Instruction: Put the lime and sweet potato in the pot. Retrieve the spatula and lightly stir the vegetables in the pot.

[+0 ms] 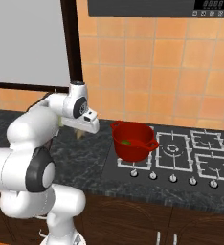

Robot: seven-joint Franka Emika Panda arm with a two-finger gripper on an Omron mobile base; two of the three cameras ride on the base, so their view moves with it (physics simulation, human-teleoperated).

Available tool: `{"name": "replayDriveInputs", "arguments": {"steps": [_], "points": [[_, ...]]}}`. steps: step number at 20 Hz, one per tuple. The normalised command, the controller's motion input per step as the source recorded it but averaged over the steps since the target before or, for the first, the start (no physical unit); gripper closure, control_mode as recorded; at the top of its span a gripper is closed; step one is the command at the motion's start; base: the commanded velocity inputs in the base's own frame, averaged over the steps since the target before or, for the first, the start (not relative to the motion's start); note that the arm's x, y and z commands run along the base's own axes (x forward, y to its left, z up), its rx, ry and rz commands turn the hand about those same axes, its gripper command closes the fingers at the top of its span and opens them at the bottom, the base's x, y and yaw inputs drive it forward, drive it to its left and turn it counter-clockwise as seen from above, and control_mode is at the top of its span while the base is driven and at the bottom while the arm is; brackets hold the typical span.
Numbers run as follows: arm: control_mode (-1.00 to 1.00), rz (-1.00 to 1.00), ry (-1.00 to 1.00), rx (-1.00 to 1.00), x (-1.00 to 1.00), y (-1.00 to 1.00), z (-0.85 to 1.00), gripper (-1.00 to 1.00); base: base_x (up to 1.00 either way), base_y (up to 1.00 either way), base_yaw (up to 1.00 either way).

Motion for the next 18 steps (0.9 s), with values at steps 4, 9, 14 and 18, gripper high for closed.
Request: {"name": "replayDriveInputs", "arguments": {"steps": [4,9,14,18], "points": [[-1.0,-0.01,0.0,0.0,0.0,-0.07,0.08,1.0,0.0,0.0,0.0],[-1.0,-0.18,0.01,-0.09,0.05,-0.86,0.38,1.0,0.0,0.0,0.0],[-1.0,-0.18,0.13,0.0,0.24,-1.0,0.21,1.0,0.0,0.0,0.0],[-1.0,-0.1,0.01,0.0,0.49,-1.0,-0.25,1.0,0.0,0.0,0.0]]}}
